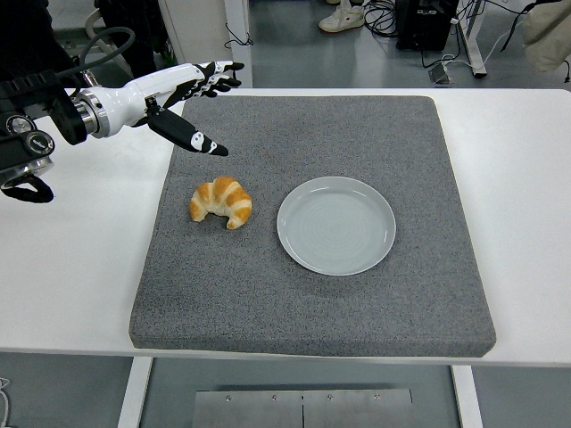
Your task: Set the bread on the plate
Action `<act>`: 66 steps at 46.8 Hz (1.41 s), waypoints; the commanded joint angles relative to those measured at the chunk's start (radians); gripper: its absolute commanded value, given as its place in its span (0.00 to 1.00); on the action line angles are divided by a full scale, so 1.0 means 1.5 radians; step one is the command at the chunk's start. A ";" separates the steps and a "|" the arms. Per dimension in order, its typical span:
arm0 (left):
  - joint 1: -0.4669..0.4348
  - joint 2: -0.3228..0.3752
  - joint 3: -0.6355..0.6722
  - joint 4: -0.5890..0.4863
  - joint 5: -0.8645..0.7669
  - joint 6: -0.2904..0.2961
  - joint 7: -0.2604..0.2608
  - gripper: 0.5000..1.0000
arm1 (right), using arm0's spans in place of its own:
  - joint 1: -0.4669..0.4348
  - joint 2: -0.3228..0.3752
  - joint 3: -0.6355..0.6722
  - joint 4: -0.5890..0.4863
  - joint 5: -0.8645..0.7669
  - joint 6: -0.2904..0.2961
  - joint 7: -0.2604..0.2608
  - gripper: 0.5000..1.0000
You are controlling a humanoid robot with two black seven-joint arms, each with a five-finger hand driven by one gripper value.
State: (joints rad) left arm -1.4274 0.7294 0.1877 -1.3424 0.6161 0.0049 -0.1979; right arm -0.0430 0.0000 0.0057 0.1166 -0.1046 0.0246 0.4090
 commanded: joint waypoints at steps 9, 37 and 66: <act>0.003 0.019 0.025 -0.008 0.143 -0.005 -0.012 0.90 | 0.001 0.000 -0.001 0.000 0.000 0.000 0.000 1.00; 0.112 -0.012 0.020 0.049 0.333 0.099 -0.080 0.90 | 0.004 0.000 0.000 0.000 0.000 0.000 0.000 1.00; 0.185 -0.119 0.018 0.166 0.330 0.159 -0.113 0.90 | 0.004 0.000 -0.001 0.000 -0.001 -0.001 0.000 1.00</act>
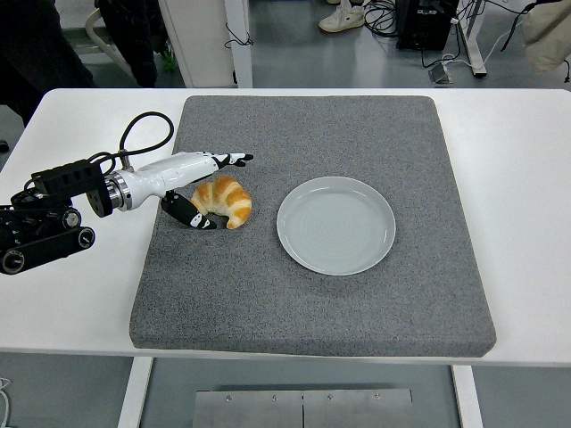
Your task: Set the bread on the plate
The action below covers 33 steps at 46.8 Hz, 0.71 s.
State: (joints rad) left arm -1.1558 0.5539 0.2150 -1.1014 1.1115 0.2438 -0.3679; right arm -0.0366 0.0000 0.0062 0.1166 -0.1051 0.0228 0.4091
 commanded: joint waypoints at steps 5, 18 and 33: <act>0.008 -0.015 0.000 0.028 -0.004 0.008 -0.008 0.90 | 0.000 0.000 -0.001 0.000 0.001 0.000 -0.001 1.00; 0.017 -0.045 -0.002 0.063 -0.010 0.012 -0.020 0.90 | 0.000 0.000 -0.001 0.000 0.000 0.000 -0.001 1.00; 0.018 -0.051 -0.002 0.067 -0.011 0.012 -0.021 0.87 | 0.000 0.000 -0.001 0.000 0.000 0.000 -0.001 1.00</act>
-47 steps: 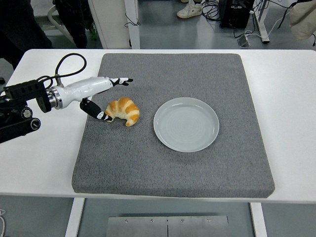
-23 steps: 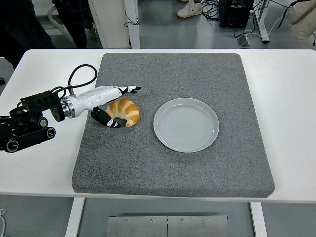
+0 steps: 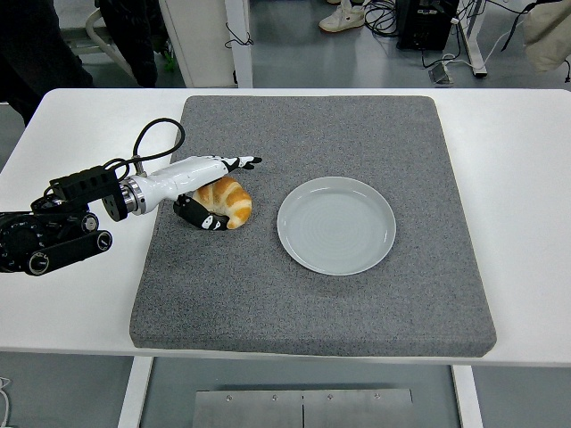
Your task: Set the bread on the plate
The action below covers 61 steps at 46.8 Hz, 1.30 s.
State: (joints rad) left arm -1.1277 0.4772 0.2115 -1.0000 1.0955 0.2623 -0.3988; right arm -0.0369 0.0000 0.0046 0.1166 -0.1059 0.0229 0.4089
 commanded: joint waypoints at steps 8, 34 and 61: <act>0.000 0.000 0.000 0.001 -0.012 0.000 0.000 0.84 | 0.000 0.000 0.000 0.000 0.001 0.000 0.000 1.00; 0.000 0.000 0.004 0.001 -0.022 -0.002 0.002 0.55 | -0.001 0.000 0.000 -0.001 0.000 0.000 -0.001 1.00; -0.018 0.007 0.002 0.013 -0.024 -0.020 0.008 0.00 | -0.001 0.000 0.000 -0.001 0.000 0.000 0.000 1.00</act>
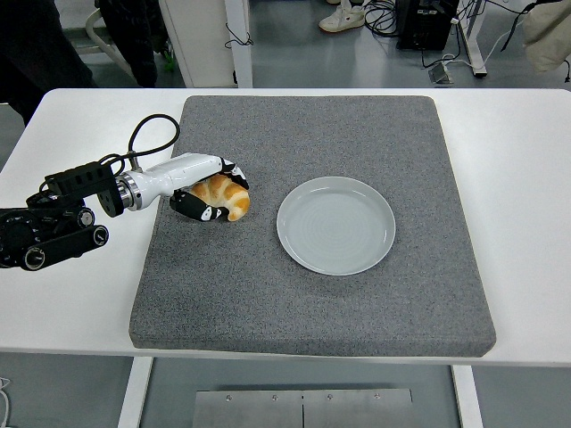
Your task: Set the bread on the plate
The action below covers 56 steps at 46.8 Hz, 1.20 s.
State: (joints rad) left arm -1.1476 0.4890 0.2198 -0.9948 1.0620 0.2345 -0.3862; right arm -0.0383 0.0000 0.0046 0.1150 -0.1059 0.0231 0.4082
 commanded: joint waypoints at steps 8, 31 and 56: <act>-0.018 0.001 -0.002 0.020 -0.050 -0.006 -0.001 0.00 | 0.000 0.000 0.000 0.000 0.000 0.000 0.000 1.00; -0.162 0.050 -0.004 0.021 -0.058 -0.038 0.001 0.00 | 0.000 0.000 0.000 0.001 0.000 0.000 0.001 1.00; -0.294 -0.046 -0.017 0.019 -0.053 -0.086 -0.016 0.00 | 0.001 0.000 0.001 0.001 0.001 0.000 0.001 1.00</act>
State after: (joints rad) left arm -1.5876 0.4495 0.2025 -0.9640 0.9796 0.1049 -0.3993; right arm -0.0375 0.0000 0.0046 0.1166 -0.1051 0.0231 0.4086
